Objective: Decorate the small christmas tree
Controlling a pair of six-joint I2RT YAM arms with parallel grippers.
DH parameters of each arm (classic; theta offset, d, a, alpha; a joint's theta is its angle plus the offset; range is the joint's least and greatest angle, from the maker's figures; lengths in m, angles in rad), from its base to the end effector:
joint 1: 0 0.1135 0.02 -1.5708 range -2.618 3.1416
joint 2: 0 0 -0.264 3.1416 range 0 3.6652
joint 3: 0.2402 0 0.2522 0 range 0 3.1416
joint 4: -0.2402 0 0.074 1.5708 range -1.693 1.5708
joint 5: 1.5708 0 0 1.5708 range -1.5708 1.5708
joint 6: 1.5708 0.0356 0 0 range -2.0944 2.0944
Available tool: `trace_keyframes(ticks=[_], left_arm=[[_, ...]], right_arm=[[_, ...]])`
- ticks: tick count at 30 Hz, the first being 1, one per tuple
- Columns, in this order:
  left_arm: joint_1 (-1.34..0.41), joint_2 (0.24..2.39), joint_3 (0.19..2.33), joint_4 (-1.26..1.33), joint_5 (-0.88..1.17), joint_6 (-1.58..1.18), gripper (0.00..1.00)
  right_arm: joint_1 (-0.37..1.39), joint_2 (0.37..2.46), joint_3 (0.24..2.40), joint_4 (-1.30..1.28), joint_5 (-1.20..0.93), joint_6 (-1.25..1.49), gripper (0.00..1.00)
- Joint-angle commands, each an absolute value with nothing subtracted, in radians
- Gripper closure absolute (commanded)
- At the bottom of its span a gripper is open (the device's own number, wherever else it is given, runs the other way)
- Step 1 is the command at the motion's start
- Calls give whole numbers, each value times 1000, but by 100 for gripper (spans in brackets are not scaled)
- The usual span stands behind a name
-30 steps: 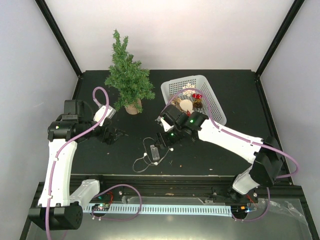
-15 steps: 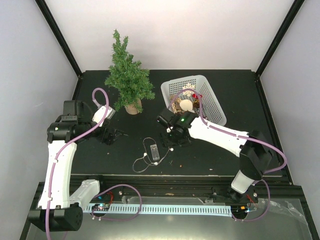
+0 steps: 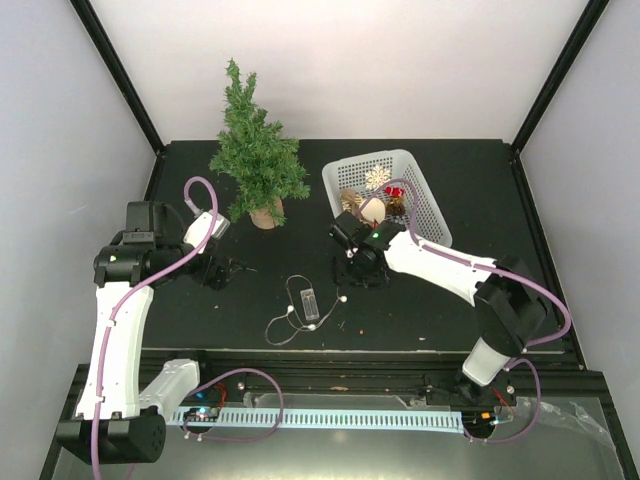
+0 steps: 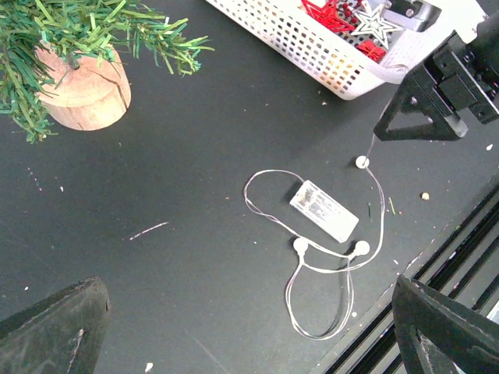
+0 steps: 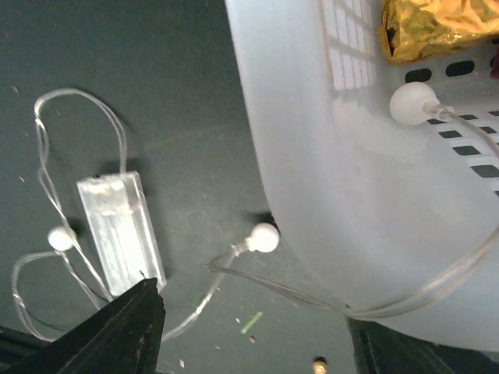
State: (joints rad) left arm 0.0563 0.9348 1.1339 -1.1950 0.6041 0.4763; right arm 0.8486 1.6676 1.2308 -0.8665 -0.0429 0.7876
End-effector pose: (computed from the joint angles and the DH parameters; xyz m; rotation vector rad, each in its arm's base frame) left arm 0.1485 -0.0119 0.3465 0.7128 2.2891 -0.5319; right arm 0.2116 0.2425 0.2213 -0.0992 2.9697 0.3354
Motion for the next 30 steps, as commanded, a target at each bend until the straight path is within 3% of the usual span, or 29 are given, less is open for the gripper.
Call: trace_keyframes(ticks=[1,7,14,30], left_arm=[[51,923,1132,-1172,591,469,1],[50,927,1131,-1171,592,469,1],[49,934,1126,-1162,599,460,1],[49,954,1134,-1171,589,472,1]], right_arm=[[833,1695,1249,-762,-87,847,37],[829,1749,1272,-741,-123,849,57],[828,1718,1247,-742,-119,842,97],[829,1416,1468,-969,10,637,99]])
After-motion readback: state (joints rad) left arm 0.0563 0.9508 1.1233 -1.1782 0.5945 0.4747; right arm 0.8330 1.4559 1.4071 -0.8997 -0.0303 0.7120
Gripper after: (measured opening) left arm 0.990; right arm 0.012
